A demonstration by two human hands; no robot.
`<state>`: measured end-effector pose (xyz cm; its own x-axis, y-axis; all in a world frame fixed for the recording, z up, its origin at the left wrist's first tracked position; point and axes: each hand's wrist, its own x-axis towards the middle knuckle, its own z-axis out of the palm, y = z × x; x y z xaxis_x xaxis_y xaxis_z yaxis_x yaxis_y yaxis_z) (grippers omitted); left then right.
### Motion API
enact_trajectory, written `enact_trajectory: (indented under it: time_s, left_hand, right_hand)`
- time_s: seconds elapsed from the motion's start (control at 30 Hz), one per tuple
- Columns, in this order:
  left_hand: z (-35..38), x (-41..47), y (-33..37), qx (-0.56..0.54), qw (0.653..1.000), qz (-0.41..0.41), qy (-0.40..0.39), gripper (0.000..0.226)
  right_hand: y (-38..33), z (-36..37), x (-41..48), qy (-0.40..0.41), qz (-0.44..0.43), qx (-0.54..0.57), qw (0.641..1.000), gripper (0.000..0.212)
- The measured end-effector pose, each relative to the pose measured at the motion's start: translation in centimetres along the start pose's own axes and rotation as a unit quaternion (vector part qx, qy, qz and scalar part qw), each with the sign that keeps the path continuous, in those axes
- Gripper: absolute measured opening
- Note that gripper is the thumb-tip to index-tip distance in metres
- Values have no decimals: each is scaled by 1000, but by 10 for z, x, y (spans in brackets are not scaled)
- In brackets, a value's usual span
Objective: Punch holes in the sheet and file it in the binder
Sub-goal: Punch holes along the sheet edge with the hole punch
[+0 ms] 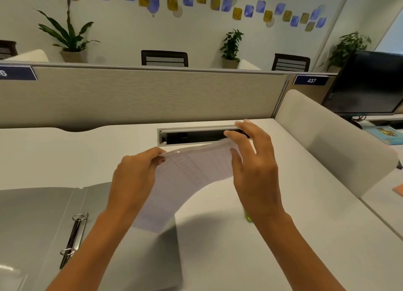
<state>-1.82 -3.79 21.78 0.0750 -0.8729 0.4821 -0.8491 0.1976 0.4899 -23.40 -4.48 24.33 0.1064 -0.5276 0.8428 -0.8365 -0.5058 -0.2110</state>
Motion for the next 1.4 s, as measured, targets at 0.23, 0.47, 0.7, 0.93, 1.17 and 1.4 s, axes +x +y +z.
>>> enact_trajectory:
  time_s: [0.23,0.47,0.7,0.93,1.17,1.4]
  left_hand:
    - [9,-12,-26,-157,978,-135,4,20]
    - [28,-32,-37,-393,871,-296,2,21]
    - [56,-45,-41,-459,802,-380,-24,19]
    - [96,-60,-53,-316,845,-421,-92,9]
    - [129,-75,-51,-224,883,-395,-117,7]
    - [142,-81,-51,-221,893,-380,-96,9]
  right_hand:
    - [7,19,-36,-16,112,61,992,47]
    - [22,43,-69,-183,483,229,825,54]
    - [39,47,-87,-239,551,289,745,12]
    - [61,45,-119,-254,529,153,795,15]
    - [76,49,-154,-274,528,70,801,27]
    - [84,54,-169,-273,509,30,816,29]
